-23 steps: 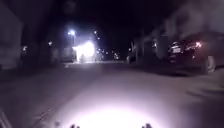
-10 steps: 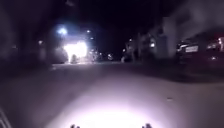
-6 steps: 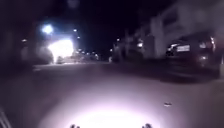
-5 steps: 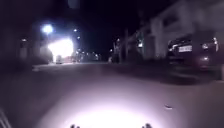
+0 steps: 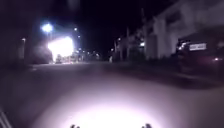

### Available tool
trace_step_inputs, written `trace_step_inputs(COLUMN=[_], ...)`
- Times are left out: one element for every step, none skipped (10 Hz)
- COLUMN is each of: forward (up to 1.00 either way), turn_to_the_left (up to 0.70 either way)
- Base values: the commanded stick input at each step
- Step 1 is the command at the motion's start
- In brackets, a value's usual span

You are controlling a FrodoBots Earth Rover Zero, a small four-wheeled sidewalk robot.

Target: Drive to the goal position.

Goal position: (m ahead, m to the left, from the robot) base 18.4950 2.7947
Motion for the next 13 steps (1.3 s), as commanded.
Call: trace_step_inputs(forward=[0.85,0.85,0.85,0.85,0.85,0.85,0.85,0.85,0.85,0.85,0.85,0.85,0.85], turn_to_the_left=[0.00,0.00,0.00,0.00,0.00,0.00,0.00,0.00,0.00,0.00,0.00,0.00,0.00])
